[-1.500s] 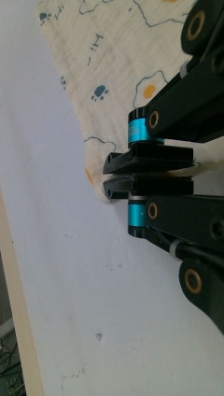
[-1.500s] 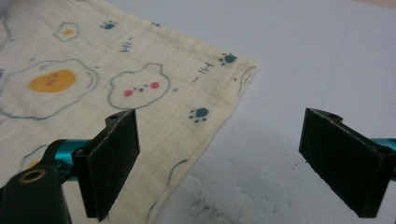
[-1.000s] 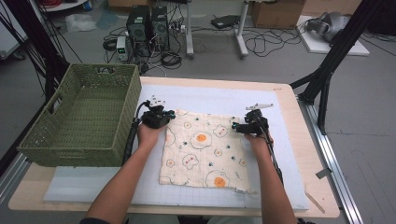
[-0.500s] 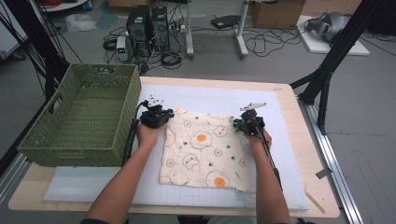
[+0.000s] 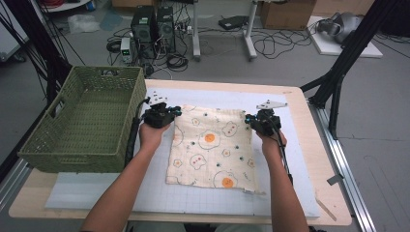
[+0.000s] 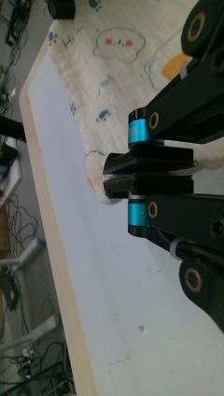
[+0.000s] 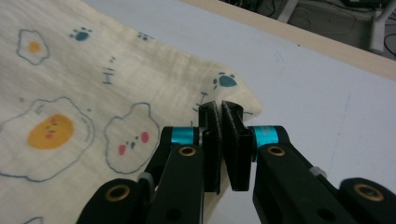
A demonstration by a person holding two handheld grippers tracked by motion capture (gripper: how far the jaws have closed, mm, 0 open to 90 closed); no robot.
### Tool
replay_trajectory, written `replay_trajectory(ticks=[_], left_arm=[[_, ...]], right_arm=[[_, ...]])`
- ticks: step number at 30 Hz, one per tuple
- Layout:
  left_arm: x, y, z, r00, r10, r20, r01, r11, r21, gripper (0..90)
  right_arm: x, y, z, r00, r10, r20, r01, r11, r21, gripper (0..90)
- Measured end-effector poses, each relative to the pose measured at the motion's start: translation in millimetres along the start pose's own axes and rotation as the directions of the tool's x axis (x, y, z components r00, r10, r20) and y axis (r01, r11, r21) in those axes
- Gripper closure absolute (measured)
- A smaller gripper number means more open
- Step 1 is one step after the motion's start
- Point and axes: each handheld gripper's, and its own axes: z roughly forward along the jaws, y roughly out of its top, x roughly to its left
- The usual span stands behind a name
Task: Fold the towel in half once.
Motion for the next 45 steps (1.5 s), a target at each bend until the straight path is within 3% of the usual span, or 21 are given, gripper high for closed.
replay_trajectory(ticks=[7,19,25,31,39,45], left_arm=[[-7.8,6.3,-17.7,0.9995,0.013,0.030,-0.012,0.9995,-0.030,86.0],[-19.2,-24.2,-39.9,0.9964,-0.006,0.085,0.010,0.9989,-0.047,85.9],[-26.4,-32.5,-51.8,0.9930,0.003,0.118,0.003,0.9988,-0.048,85.8],[-31.4,-43.3,-59.8,0.9918,0.019,0.126,-0.013,0.9990,-0.043,85.8],[-35.3,-58.6,-70.4,0.9878,0.012,0.155,-0.006,0.9990,-0.044,85.8],[-39.6,-69.5,-78.0,0.9853,0.043,0.166,-0.038,0.9987,-0.033,85.8]], right_arm=[[10.6,6.0,-20.5,0.9991,-0.030,-0.031,0.029,0.999,-0.021,86.6],[29.3,-7.3,-43.9,0.9934,-0.072,-0.090,0.069,0.997,-0.040,86.5],[39.7,-10.7,-52.7,0.9872,-0.133,-0.088,0.130,0.991,-0.036,86.4],[46.1,-25.9,-60.0,0.9862,-0.134,-0.097,0.131,0.991,-0.042,86.3],[52.3,-50.5,-70.8,0.9869,-0.125,-0.103,0.120,0.991,-0.053,86.2],[60.0,-71.6,-84.0,0.9864,-0.124,-0.109,0.116,0.990,-0.077,86.2]])
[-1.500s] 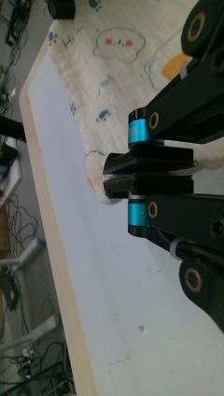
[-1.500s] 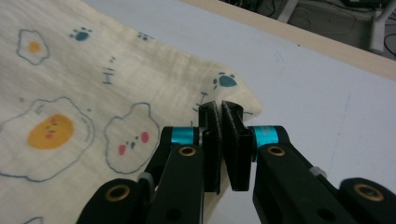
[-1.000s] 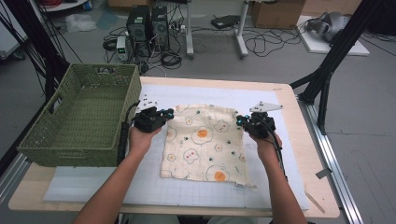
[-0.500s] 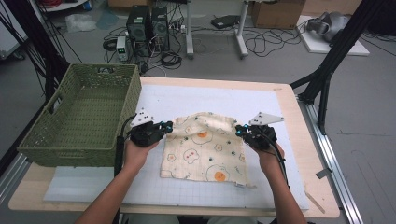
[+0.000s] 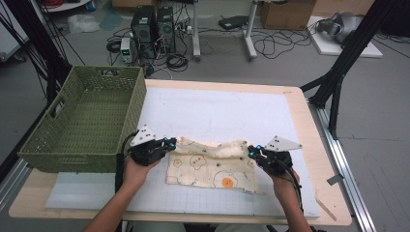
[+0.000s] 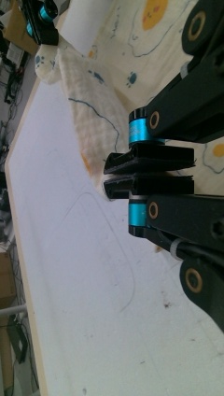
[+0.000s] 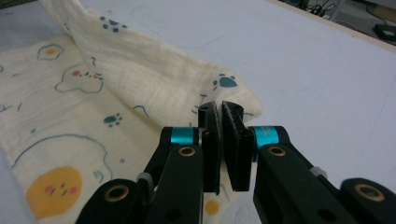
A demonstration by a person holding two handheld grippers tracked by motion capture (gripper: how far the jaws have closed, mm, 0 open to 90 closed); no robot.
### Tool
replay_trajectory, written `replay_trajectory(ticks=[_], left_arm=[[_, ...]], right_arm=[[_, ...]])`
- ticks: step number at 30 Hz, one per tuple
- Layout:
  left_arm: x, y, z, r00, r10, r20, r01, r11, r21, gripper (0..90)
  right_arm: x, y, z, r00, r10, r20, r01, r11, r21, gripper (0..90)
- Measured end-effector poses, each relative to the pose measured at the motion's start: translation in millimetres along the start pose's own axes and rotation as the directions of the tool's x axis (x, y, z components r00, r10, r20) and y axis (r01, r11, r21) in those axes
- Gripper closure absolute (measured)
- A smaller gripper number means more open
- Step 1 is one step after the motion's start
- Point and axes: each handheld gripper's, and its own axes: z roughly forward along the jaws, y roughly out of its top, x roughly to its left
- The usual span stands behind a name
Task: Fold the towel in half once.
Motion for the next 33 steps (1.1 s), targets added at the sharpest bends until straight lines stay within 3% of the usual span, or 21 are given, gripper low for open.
replay_trajectory(ticks=[7,17,20,25,33], left_arm=[[-8.0,-5.3,-6.4,0.9997,0.007,0.022,-0.007,1.0000,0.006,85.7],[-8.1,-18.5,-7.5,0.9983,-0.010,0.058,0.006,0.9975,0.071,83.4],[-4.2,-20.5,-8.1,0.9956,-0.053,0.077,0.047,0.9955,0.082,76.1],[3.1,-20.3,-10.8,0.9913,-0.121,0.051,0.118,0.9908,0.068,54.9],[7.7,-19.8,-14.0,0.9909,-0.128,0.040,0.127,0.9909,0.045,53.4]], right_arm=[[7.7,-11.3,-11.4,1.0000,0.006,-0.004,-0.006,1.000,-0.009,86.0],[12.6,-22.1,-13.2,0.9998,-0.007,-0.021,0.007,1.000,0.007,85.0],[13.8,-25.7,-11.7,0.9996,-0.010,-0.025,0.011,1.000,0.029,83.3],[13.9,-26.1,-13.9,0.9998,-0.001,-0.019,0.001,1.000,0.019,77.7],[11.6,-30.9,-27.9,1.0000,0.007,-0.001,-0.007,1.000,0.013,72.0]])
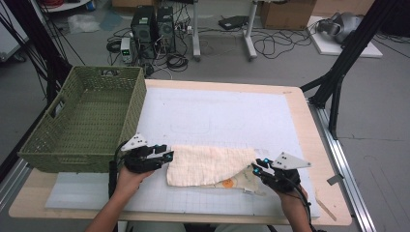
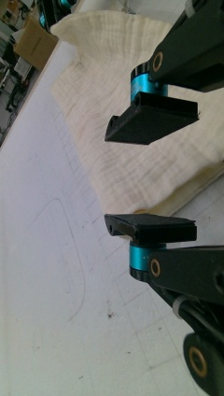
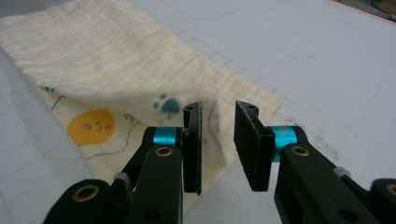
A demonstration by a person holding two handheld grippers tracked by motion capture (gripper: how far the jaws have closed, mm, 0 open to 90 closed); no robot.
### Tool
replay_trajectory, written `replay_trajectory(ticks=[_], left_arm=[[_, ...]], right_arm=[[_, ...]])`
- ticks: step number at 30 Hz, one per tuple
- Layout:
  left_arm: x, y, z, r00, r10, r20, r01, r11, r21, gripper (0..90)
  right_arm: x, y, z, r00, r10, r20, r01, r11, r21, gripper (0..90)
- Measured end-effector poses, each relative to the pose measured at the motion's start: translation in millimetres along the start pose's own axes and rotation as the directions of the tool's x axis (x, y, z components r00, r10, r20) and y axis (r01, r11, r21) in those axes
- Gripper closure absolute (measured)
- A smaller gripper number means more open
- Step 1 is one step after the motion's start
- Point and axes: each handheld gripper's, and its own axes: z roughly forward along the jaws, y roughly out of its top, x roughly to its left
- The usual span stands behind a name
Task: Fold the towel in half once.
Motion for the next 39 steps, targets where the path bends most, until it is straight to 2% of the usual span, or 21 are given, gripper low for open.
replay_trajectory(ticks=[2,5,7,9,11,13,15,17,18,19,20,24,26,27,29,31,34,36,37,39], left_arm=[[-0.6,-0.6,1.4,1.0000,0.004,-0.004,-0.004,0.9999,0.010,53.5],[-2.0,-0.9,5.1,0.9996,0.022,-0.016,-0.021,0.9994,0.027,53.6],[-2.5,-0.7,8.6,0.9987,0.034,-0.038,-0.033,0.9985,0.045,53.6],[-2.0,-0.4,12.3,0.9976,0.041,-0.056,-0.037,0.9970,0.068,53.7],[-1.5,-0.6,16.6,0.9952,0.048,-0.085,-0.040,0.9952,0.089,53.8],[-1.3,0.0,21.0,0.9935,0.061,-0.096,-0.050,0.9927,0.110,54.4],[-2.0,0.6,25.3,0.9905,0.072,-0.117,-0.058,0.9918,0.114,55.4],[-2.0,-0.2,29.6,0.9890,0.073,-0.129,-0.055,0.9888,0.139,55.8],[-2.7,-0.6,31.6,0.9861,0.083,-0.144,-0.062,0.9871,0.148,55.5],[-2.6,-0.3,32.7,0.9825,0.094,-0.161,-0.071,0.9870,0.145,54.2],[-1.8,0.7,33.4,0.9813,0.088,-0.171,-0.068,0.9901,0.123,51.5],[3.2,15.1,37.8,0.9832,0.070,-0.169,-0.053,0.9934,0.101,50.1],[5.6,21.3,43.7,0.9835,0.071,-0.166,-0.055,0.9936,0.099,51.8],[8.1,23.4,48.7,0.9842,0.062,-0.166,-0.043,0.9926,0.113,51.3],[11.0,23.6,55.0,0.9865,0.048,-0.156,-0.027,0.9909,0.132,50.6],[12.2,21.0,60.2,0.9863,0.048,-0.158,-0.023,0.9872,0.158,49.9],[12.9,16.7,65.0,0.9887,0.067,-0.134,-0.036,0.9736,0.225,50.4],[12.1,15.8,64.9,0.9861,0.091,-0.139,-0.057,0.9714,0.231,53.7],[11.9,15.8,64.0,0.9852,0.097,-0.142,-0.062,0.9705,0.233,58.3],[12.2,15.0,62.4,0.9861,0.104,-0.129,-0.071,0.9688,0.237,72.7]], right_arm=[[-3.8,-2.4,-4.5,0.9997,0.020,0.011,-0.020,1.000,-0.003,71.4],[-9.4,-3.8,-13.6,0.9990,0.040,0.020,-0.039,0.999,-0.036,68.8],[-12.4,-4.5,-17.6,0.9979,0.059,0.027,-0.057,0.997,-0.054,67.2],[-13.0,-5.3,-16.8,0.9975,0.063,0.034,-0.061,0.997,-0.047,66.3],[-12.5,-5.4,-12.5,0.9977,0.059,0.035,-0.058,0.998,-0.034,64.8],[-12.2,-4.8,-6.6,0.9976,0.058,0.038,-0.057,0.998,-0.015,63.3],[-12.1,-3.1,0.2,0.9976,0.058,0.037,-0.058,0.998,-0.003,61.7],[-12.9,-0.3,8.2,0.9973,0.058,0.046,-0.058,0.998,0.009,55.6],[-14.0,1.4,12.3,0.9967,0.062,0.052,-0.063,0.998,0.012,52.6],[-16.0,3.2,16.2,0.9958,0.067,0.063,-0.068,0.998,0.012,48.7],[-18.4,5.4,19.9,0.9937,0.083,0.075,-0.084,0.996,0.011,44.5],[-32.3,15.2,36.6,0.9853,0.135,0.104,-0.136,0.991,0.004,40.0],[-38.2,19.8,45.5,0.9834,0.142,0.113,-0.145,0.989,0.027,40.4],[-40.6,21.5,49.6,0.9832,0.144,0.113,-0.149,0.988,0.035,41.1],[-44.1,23.5,57.6,0.9822,0.159,0.101,-0.165,0.985,0.052,42.5],[-46.0,22.8,66.0,0.9840,0.164,0.069,-0.169,0.983,0.073,44.6],[-45.8,19.1,74.4,0.9866,0.161,0.028,-0.163,0.978,0.127,49.3],[-45.3,17.2,76.2,0.9898,0.142,0.014,-0.142,0.977,0.157,54.5],[-45.2,16.3,76.1,0.9905,0.137,0.008,-0.137,0.976,0.169,56.5],[-44.9,15.6,74.3,0.9892,0.147,-0.004,-0.144,0.975,0.169,66.9]])
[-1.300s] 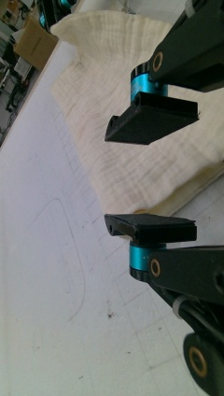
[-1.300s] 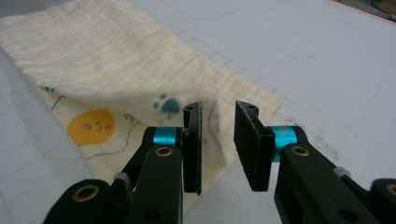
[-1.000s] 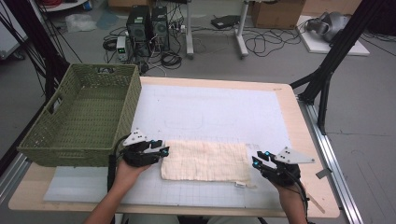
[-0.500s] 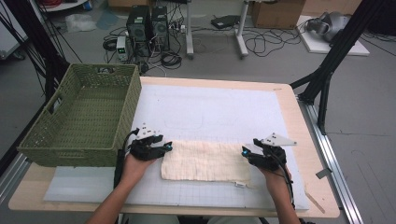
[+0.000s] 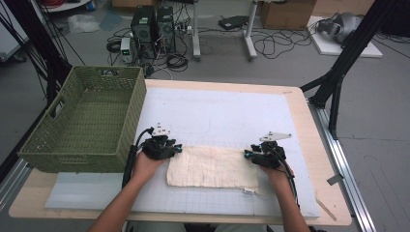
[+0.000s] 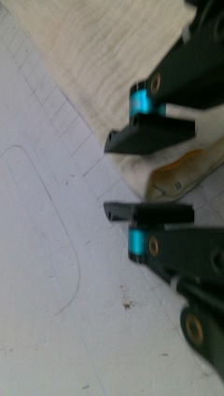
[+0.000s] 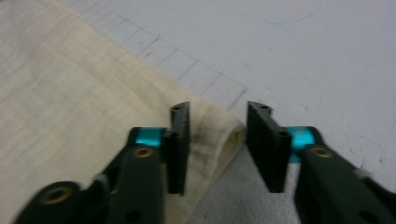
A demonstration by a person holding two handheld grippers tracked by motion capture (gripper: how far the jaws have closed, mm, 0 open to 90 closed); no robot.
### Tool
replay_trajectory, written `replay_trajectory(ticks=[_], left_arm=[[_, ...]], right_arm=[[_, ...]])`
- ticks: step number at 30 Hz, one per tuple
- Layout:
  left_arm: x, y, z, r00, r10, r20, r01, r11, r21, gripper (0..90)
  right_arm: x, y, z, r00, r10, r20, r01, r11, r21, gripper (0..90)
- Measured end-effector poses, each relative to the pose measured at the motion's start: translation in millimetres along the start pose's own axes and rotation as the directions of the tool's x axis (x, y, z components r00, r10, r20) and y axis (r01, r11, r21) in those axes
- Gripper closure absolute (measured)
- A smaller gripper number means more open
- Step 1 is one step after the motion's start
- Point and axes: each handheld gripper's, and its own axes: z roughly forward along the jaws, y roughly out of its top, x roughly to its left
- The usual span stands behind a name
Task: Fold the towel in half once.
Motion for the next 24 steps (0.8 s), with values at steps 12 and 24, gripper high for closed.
replay_trajectory(ticks=[12,24], left_arm=[[3.6,2.8,-9.1,0.9960,-0.037,-0.082,0.025,0.9880,-0.152,85.4],[8.8,3.4,-1.0,0.9885,-0.083,-0.127,0.068,0.9908,-0.117,63.3]], right_arm=[[15.9,5.5,-3.1,0.9833,-0.127,0.131,0.134,0.990,-0.050,83.7],[11.3,17.4,11.8,0.9635,-0.072,0.258,0.089,0.994,-0.055,66.3]])
